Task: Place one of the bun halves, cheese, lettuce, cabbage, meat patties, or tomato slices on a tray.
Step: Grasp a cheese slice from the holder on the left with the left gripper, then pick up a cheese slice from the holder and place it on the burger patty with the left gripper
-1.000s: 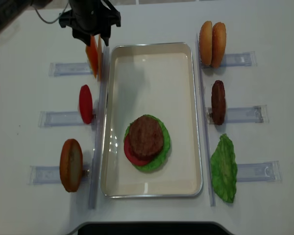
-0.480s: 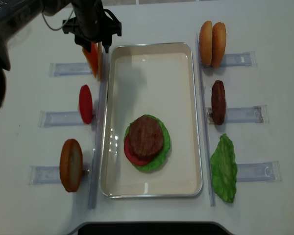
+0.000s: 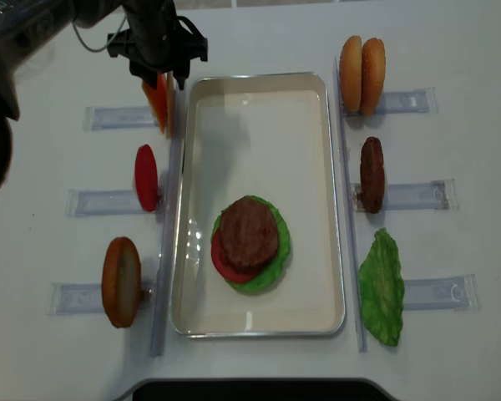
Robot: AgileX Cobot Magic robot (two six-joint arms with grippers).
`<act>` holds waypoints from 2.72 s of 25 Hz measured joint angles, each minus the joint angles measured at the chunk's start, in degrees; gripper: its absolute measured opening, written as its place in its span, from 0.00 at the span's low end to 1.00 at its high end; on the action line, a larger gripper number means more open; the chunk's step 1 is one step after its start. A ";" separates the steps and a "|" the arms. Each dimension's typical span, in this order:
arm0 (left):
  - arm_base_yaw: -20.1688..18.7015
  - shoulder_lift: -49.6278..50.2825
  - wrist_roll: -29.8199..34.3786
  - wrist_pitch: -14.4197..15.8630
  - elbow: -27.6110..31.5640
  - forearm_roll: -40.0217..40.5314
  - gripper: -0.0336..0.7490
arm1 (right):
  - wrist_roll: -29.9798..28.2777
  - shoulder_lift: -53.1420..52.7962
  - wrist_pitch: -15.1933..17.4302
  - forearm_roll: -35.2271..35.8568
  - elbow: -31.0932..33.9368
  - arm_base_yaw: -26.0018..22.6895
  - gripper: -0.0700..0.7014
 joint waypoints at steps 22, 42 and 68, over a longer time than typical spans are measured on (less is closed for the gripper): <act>-0.25 0.46 2.69 9.48 -9.92 -4.68 0.08 | 0.00 0.00 0.00 0.00 0.00 0.00 0.45; -4.58 -8.58 6.01 14.30 -11.97 -12.15 0.07 | 0.00 0.00 0.00 0.00 0.00 0.00 0.45; -9.21 -48.36 -0.55 12.83 36.43 -11.06 0.07 | 0.00 0.00 0.00 0.00 0.00 0.00 0.45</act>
